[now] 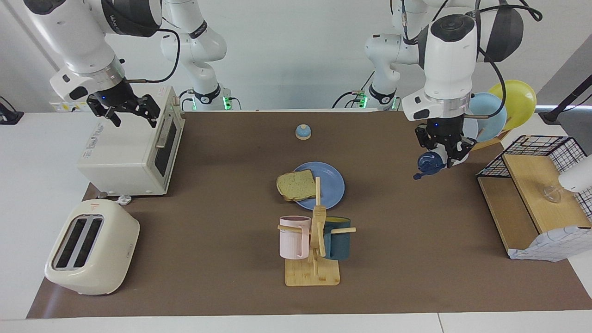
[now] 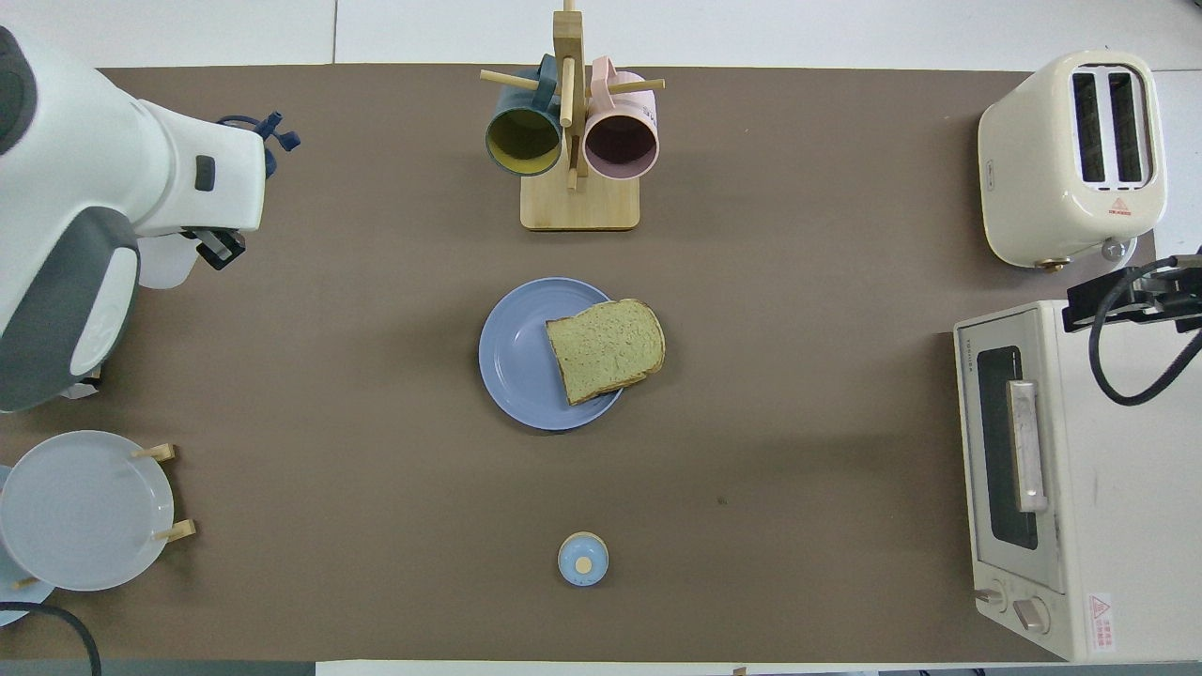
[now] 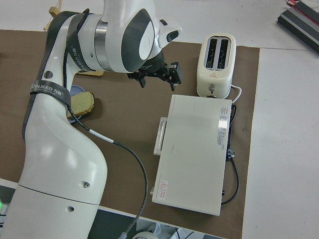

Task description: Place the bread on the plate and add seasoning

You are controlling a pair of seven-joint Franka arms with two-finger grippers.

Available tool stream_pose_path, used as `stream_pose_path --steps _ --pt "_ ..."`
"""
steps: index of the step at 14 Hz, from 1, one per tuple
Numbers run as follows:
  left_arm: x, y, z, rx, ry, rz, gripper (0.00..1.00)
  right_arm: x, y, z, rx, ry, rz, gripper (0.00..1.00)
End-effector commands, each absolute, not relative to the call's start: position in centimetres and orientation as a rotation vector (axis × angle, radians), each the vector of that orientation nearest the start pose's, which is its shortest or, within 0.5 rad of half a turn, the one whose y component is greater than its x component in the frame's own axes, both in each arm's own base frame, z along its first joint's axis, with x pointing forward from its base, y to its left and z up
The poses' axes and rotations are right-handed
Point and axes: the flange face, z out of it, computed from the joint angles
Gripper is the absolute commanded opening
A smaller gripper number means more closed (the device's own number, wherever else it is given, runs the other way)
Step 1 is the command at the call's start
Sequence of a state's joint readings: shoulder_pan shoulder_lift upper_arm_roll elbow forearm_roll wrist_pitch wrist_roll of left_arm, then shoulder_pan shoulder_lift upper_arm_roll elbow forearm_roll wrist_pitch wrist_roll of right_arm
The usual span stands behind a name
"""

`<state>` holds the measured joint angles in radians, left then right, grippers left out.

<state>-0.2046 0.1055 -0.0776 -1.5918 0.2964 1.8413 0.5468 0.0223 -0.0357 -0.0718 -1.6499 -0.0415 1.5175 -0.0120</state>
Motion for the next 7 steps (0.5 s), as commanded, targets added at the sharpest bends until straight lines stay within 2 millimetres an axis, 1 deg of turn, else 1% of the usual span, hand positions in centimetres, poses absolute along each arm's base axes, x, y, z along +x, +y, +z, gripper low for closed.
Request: stream_pose_path --steps 1,3,4,5,6,7 --pt "59.3 -12.1 58.1 -2.685 1.144 -0.273 0.0 53.4 -3.4 60.4 -3.152 0.024 0.147 1.0" --pt "59.6 -11.0 57.7 -2.743 1.107 -0.355 0.0 53.4 -3.4 60.4 -3.152 0.024 0.147 1.0" --pt "59.8 -10.2 57.6 -2.761 1.082 -0.385 0.0 53.4 -3.4 60.4 -3.15 0.024 0.149 1.0" --pt "59.8 -9.9 57.5 -2.784 1.065 -0.433 0.0 53.4 -3.4 60.4 -3.152 0.024 0.147 1.0" --pt "59.9 -8.6 57.1 -2.829 1.011 -0.487 0.0 53.4 -3.4 60.4 -3.152 0.024 0.149 1.0" --pt "59.8 -8.3 56.6 -2.851 0.986 -0.537 0.0 53.4 -3.4 60.4 -3.152 0.024 0.147 1.0"
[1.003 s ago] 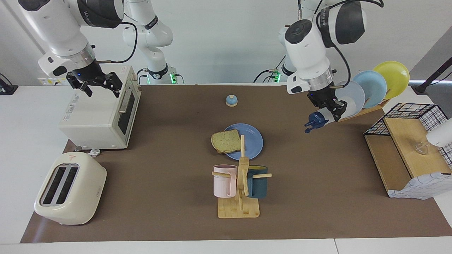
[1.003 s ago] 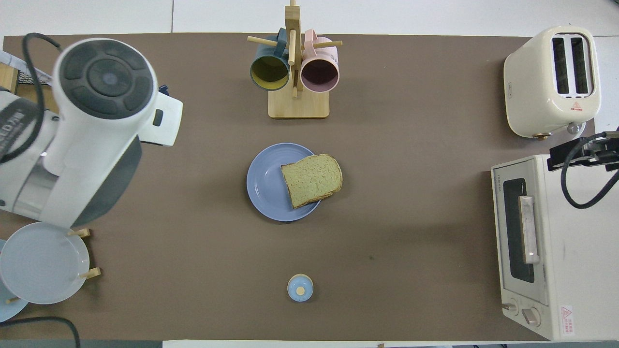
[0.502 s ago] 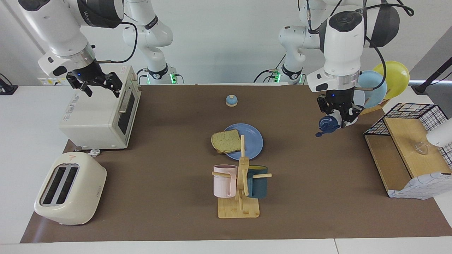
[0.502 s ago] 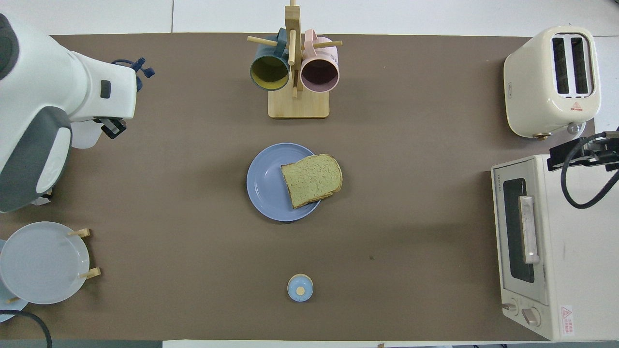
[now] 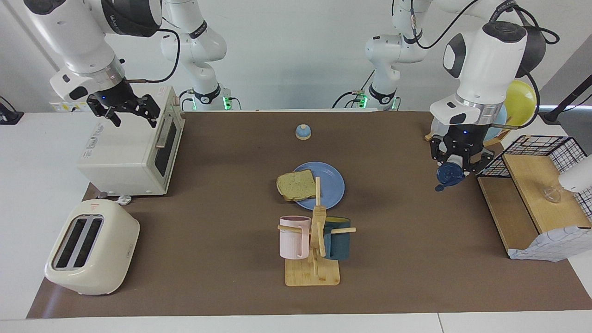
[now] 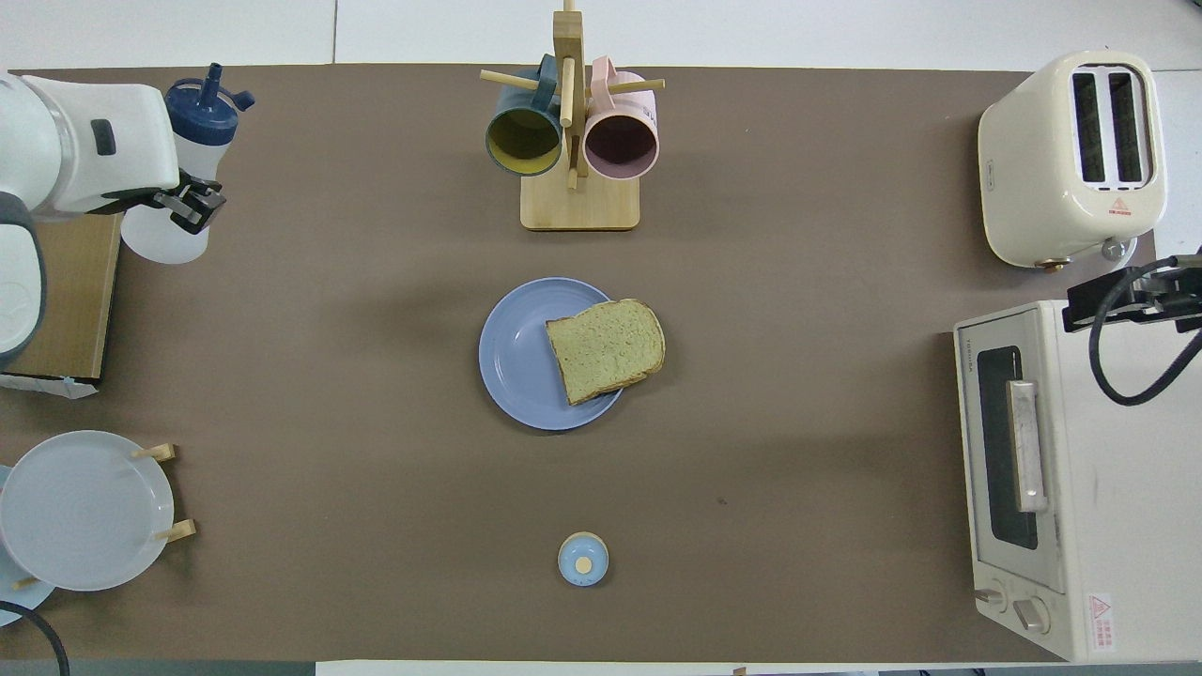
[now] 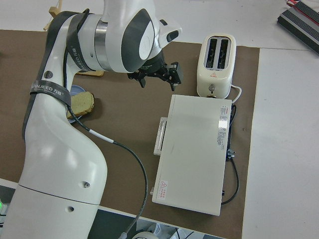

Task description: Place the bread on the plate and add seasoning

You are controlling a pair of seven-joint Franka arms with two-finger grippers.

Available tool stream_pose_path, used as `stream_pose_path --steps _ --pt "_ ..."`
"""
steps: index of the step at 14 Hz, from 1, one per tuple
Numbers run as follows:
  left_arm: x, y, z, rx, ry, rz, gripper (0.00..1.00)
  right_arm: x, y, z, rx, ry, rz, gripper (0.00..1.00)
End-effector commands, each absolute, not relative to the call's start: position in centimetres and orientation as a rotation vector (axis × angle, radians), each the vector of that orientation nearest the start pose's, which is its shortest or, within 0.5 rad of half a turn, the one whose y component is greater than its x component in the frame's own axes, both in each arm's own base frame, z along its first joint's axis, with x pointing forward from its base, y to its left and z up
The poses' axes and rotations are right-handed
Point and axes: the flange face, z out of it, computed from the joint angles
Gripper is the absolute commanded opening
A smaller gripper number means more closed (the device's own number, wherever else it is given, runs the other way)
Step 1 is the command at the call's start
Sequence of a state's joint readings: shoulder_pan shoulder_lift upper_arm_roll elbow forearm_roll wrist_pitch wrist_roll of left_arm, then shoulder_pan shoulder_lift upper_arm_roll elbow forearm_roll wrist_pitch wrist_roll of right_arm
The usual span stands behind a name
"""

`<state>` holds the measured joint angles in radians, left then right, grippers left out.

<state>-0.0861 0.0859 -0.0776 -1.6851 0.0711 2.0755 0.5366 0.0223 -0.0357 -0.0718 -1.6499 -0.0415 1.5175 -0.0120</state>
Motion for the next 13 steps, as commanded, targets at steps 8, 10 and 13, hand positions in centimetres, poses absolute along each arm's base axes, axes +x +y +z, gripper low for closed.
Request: stream_pose_path --steps 8,10,13 --pt "57.4 -8.1 52.8 -2.915 0.599 -0.934 0.0 53.4 -3.4 60.4 -3.152 0.024 0.149 1.0" --pt "56.9 -7.8 52.2 -2.921 0.53 -1.028 0.0 53.4 -3.4 60.4 -3.15 0.024 0.149 1.0" --pt "56.5 -7.7 51.1 -2.923 0.474 -1.116 0.0 53.4 -3.4 60.4 -3.152 0.024 0.147 1.0"
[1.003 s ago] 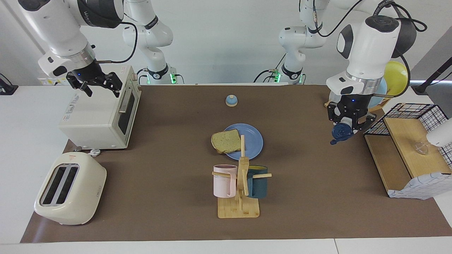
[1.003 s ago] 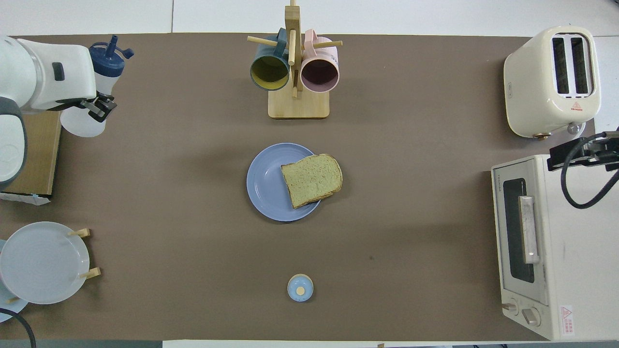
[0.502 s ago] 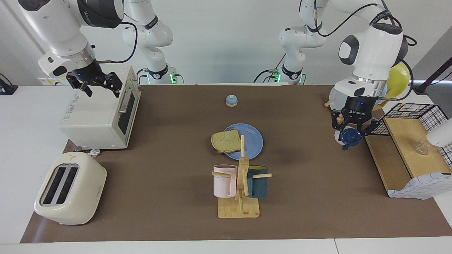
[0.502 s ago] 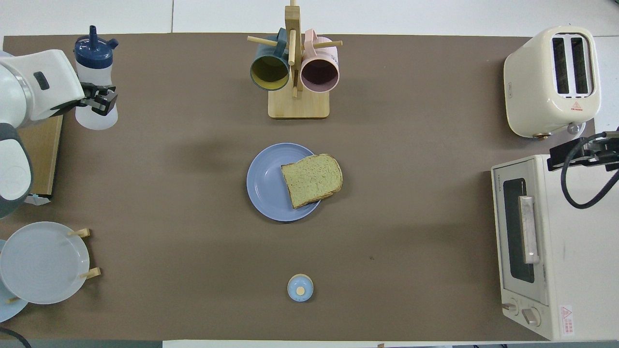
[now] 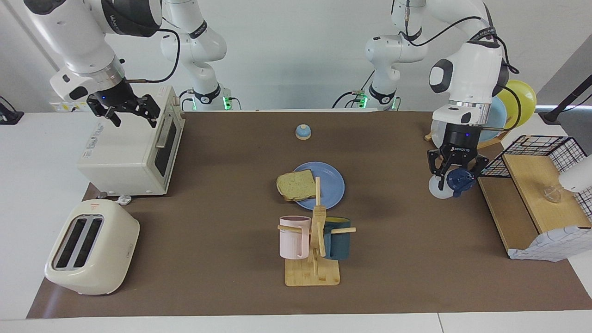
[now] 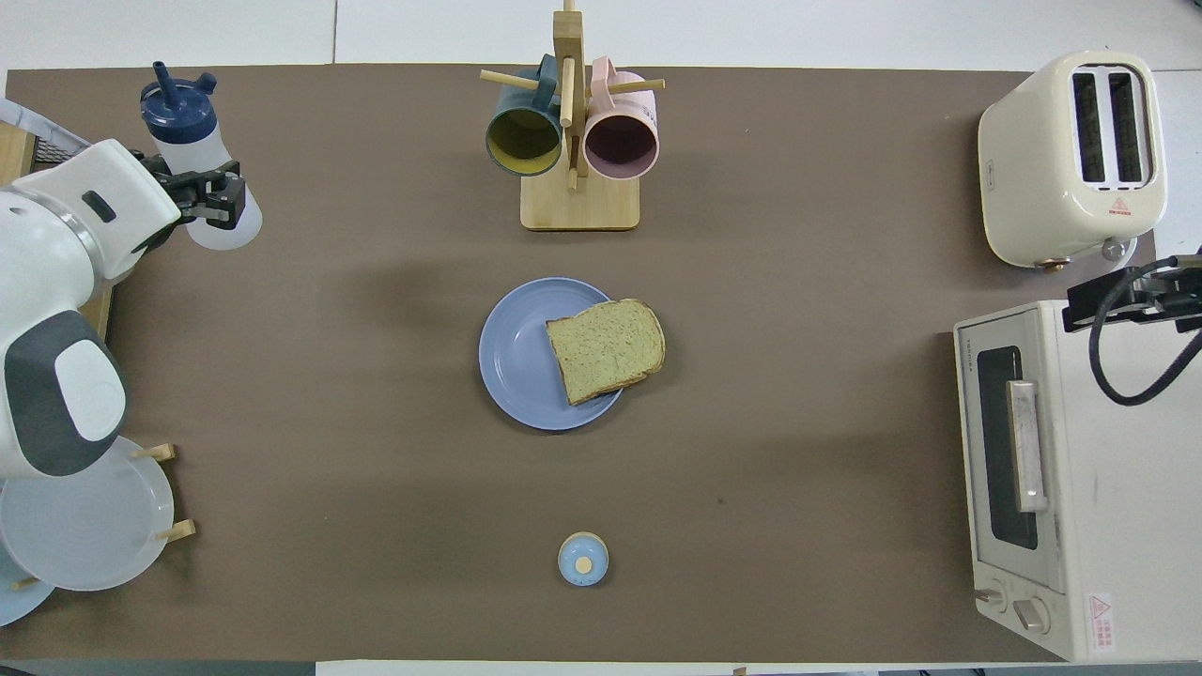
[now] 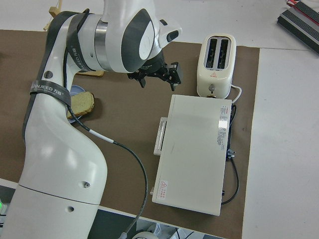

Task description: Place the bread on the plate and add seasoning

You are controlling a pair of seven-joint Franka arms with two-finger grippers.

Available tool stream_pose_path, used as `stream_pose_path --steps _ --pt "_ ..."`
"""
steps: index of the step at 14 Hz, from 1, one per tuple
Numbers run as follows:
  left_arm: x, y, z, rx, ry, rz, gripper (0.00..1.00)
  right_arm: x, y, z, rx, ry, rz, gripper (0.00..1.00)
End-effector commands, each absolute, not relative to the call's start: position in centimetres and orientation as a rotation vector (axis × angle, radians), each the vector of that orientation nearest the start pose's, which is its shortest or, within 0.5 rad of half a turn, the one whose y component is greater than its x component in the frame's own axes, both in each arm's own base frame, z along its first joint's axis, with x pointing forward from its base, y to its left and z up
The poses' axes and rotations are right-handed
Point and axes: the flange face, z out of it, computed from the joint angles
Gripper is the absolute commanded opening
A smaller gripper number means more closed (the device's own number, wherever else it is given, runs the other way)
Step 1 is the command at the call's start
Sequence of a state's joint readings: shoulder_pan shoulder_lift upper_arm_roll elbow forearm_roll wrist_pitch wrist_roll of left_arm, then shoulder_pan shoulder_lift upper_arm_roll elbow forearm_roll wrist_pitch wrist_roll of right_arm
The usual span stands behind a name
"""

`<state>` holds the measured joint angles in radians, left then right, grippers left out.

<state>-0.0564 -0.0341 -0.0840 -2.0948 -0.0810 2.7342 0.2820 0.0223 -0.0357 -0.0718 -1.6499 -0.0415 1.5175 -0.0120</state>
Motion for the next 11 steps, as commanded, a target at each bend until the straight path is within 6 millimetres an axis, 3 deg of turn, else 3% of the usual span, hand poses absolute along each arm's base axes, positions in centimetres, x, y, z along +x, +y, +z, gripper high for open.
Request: stream_pose_path --steps 1,8,11 --pt "56.3 -7.6 50.4 -2.912 0.455 -1.158 0.0 53.4 -3.4 60.4 -3.152 0.024 0.147 1.0" --pt "54.4 -10.3 44.7 -2.85 0.367 -1.406 0.0 53.4 -3.4 60.4 -3.152 0.024 0.147 1.0" --pt "54.0 -10.6 43.4 -2.816 0.325 -1.5 0.0 53.4 -3.4 60.4 -3.152 0.024 0.147 1.0"
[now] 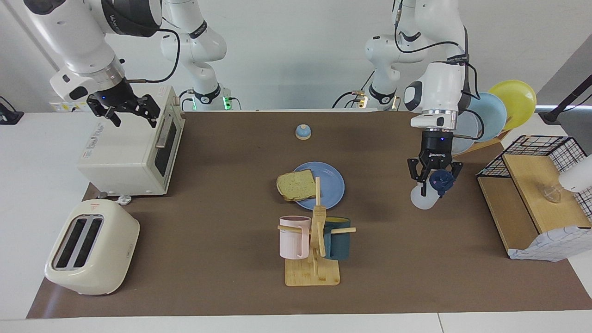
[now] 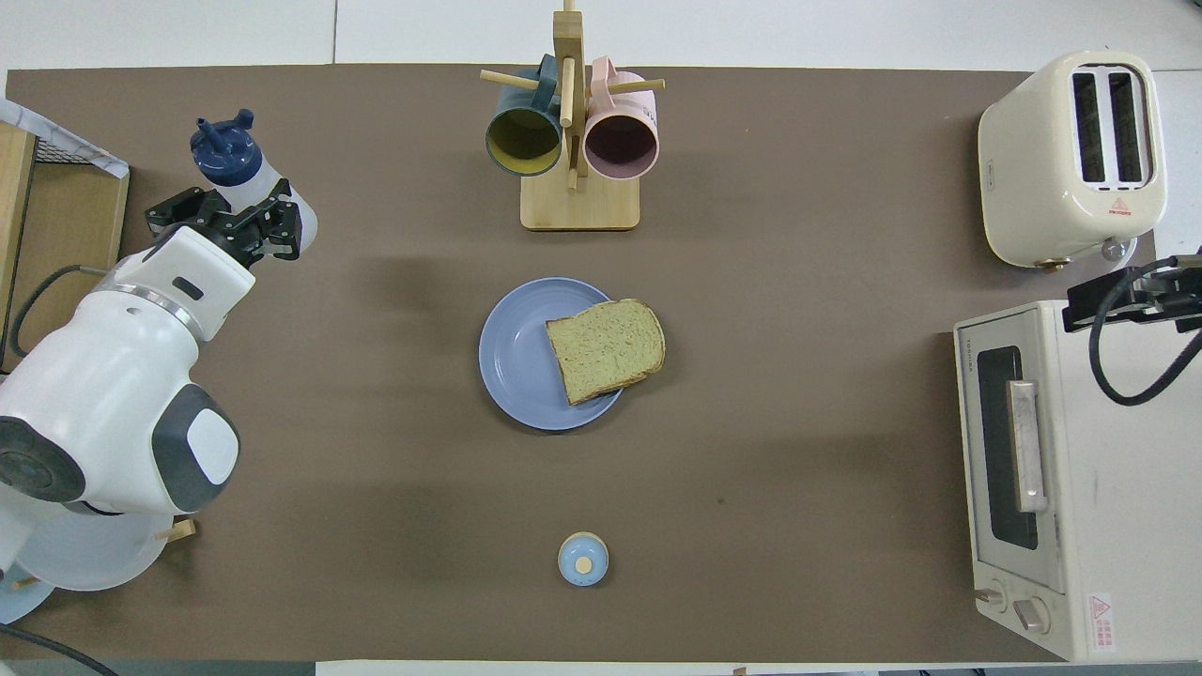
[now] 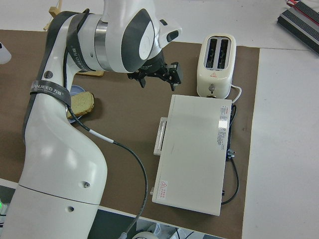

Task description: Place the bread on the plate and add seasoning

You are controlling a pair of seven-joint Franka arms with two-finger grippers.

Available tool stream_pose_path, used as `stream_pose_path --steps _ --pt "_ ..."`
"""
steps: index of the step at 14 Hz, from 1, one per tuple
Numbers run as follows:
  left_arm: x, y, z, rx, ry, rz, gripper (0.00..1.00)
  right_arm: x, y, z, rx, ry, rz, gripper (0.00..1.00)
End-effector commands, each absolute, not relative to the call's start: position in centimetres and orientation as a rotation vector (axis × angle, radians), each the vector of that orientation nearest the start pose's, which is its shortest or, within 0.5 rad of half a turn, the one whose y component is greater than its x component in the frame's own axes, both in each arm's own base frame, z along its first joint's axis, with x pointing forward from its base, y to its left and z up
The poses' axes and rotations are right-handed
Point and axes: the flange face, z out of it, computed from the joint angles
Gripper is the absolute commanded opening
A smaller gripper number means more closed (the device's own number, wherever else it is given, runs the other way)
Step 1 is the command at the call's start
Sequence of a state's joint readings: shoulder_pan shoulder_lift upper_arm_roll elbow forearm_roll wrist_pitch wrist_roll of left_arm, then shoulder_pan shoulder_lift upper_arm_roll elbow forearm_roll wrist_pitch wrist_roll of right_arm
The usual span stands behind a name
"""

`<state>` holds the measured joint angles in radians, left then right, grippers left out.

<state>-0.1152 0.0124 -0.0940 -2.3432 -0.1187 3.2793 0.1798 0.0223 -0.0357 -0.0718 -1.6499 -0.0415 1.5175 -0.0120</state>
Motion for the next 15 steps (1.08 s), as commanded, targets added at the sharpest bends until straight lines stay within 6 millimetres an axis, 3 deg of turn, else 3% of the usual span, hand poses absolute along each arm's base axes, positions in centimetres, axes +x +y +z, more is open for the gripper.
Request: stream_pose_path --steps 1,3,7,13,15 --pt "53.8 -10.9 42.6 -2.809 0.318 -1.525 0.0 53.4 -3.4 60.4 -3.152 0.024 0.147 1.0" --pt "53.3 -12.1 40.5 -2.809 0.303 -1.572 0.0 53.4 -3.4 60.4 -3.15 0.024 0.149 1.0" --pt "53.5 -12.3 40.0 -2.821 0.304 -1.558 0.0 53.4 -3.4 60.4 -3.152 0.024 0.147 1.0" --pt "54.3 -13.4 37.1 -2.866 0.323 -1.491 0.0 53.4 -3.4 60.4 -3.152 0.024 0.149 1.0" --pt "55.3 -14.1 35.2 -2.885 0.338 -1.459 0.0 53.4 -3.4 60.4 -3.152 0.024 0.147 1.0"
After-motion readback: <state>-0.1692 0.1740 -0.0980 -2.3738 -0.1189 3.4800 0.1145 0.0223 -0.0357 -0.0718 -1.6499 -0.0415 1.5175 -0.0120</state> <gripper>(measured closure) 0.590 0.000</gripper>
